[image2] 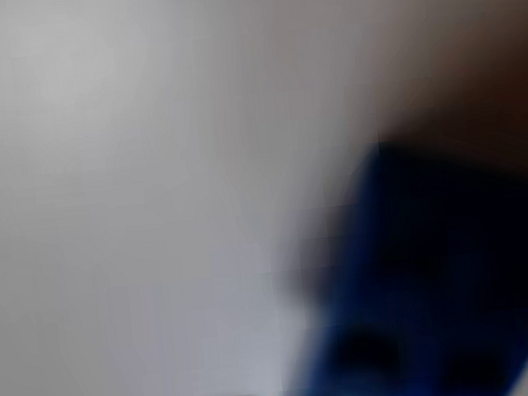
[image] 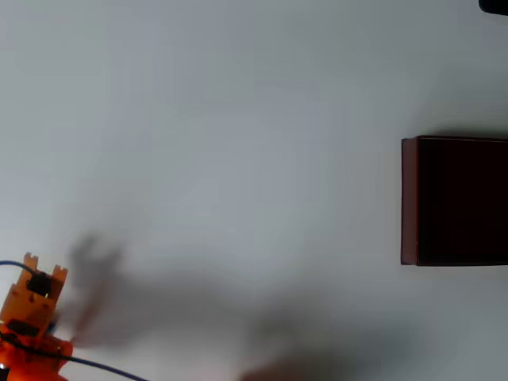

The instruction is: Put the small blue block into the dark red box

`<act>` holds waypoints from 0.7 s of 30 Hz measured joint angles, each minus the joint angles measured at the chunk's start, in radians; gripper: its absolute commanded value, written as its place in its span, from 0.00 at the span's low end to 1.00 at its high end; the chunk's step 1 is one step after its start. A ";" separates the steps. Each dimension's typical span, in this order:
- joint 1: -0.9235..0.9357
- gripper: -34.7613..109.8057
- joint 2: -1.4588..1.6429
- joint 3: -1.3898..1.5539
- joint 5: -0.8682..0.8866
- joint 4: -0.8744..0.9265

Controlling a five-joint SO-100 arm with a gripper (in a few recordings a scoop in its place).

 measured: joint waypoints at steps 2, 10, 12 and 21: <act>0.003 0.42 0.003 0.008 0.000 -0.009; -0.012 0.42 0.009 0.071 0.000 -0.089; -0.012 0.39 0.018 0.092 0.000 -0.120; -0.048 0.24 -0.018 0.126 0.000 -0.156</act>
